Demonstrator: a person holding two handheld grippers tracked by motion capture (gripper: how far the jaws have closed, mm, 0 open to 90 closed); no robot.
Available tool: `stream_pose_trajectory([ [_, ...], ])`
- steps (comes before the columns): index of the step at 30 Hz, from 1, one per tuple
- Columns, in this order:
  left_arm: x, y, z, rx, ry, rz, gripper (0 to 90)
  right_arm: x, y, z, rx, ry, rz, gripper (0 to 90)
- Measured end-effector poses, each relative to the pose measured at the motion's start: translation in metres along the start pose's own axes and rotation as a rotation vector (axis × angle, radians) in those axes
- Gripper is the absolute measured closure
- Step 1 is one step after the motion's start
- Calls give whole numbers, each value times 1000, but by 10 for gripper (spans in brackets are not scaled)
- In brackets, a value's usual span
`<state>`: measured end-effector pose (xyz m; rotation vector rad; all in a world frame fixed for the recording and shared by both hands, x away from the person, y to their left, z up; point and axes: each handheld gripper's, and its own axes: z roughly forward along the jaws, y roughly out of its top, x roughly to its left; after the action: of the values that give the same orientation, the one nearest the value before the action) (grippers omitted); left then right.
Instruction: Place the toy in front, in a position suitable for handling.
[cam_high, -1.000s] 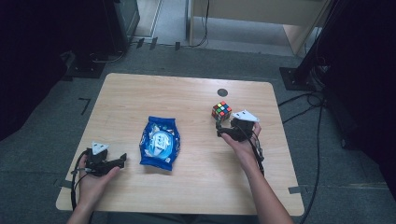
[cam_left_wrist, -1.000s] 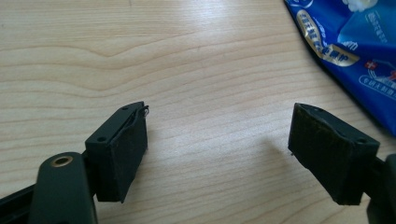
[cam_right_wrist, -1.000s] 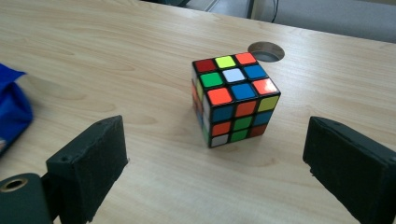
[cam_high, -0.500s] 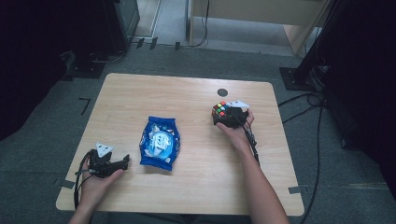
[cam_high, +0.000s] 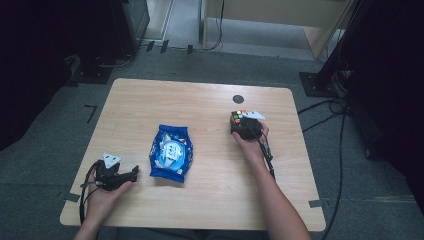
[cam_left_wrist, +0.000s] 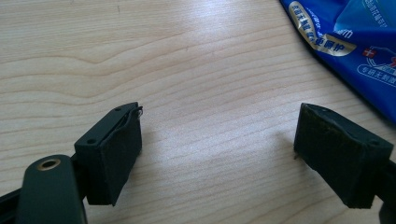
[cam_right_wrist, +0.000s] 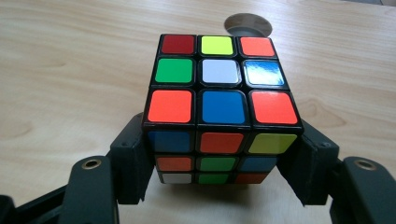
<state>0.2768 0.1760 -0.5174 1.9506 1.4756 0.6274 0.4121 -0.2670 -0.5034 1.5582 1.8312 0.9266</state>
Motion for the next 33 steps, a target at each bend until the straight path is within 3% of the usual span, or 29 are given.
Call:
stream_pose_trajectory([
  [2,0,0,0,-2,0,-3,153,9,-9,-22,-8,22,-38,346],
  [5,-1,1,1,-2,-1,-3,153,15,-16,-37,-13,47,-62,346],
  [6,-1,1,1,-1,-1,-4,152,23,-27,-54,-13,78,-80,346],
  [15,-1,1,1,-1,-1,-4,152,48,-67,-99,-11,124,-127,346],
  [23,-1,1,1,-1,-2,-1,153,54,-86,-115,-26,114,-143,346],
  [33,-1,1,1,-2,-5,0,153,51,-99,-116,-21,107,-143,346],
])
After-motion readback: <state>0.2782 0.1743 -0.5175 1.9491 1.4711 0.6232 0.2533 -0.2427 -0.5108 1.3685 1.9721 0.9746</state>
